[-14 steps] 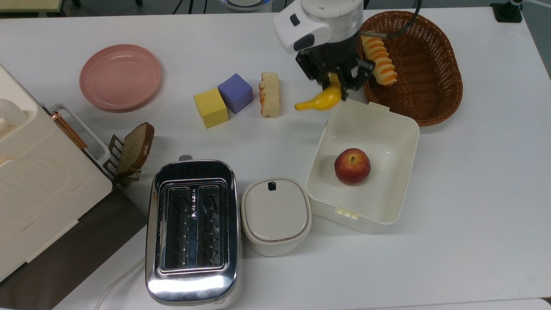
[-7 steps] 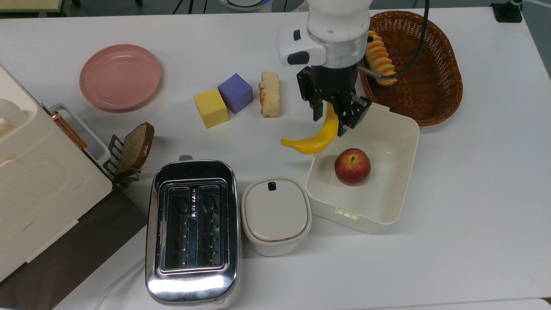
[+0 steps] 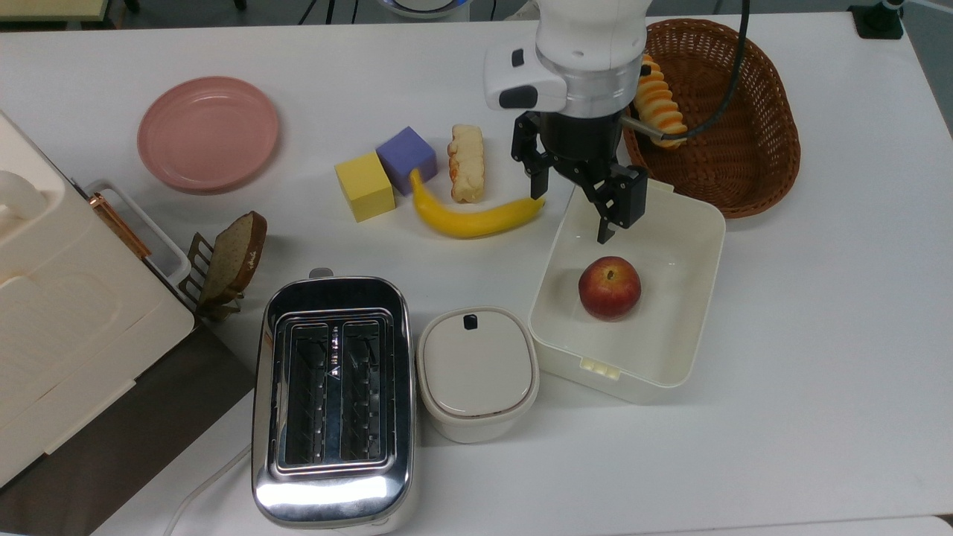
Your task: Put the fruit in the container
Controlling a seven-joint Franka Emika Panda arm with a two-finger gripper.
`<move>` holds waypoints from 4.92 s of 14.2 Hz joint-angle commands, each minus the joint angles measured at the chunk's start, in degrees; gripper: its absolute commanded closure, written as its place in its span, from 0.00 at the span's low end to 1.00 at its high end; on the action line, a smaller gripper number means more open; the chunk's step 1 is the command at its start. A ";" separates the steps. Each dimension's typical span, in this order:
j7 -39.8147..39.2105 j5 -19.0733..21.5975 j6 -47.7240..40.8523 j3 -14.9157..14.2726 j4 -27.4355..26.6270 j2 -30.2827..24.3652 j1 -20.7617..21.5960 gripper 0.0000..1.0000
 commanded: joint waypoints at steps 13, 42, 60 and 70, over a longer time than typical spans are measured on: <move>-21.37 -0.33 -26.25 -0.33 -1.94 -9.39 -3.66 0.00; -89.04 -15.19 -4.03 0.90 -17.24 3.36 -9.47 0.00; -78.95 -15.36 -1.31 1.17 -15.40 4.76 -3.58 0.77; -97.59 -7.71 -23.45 0.29 -3.53 -2.26 -6.83 0.77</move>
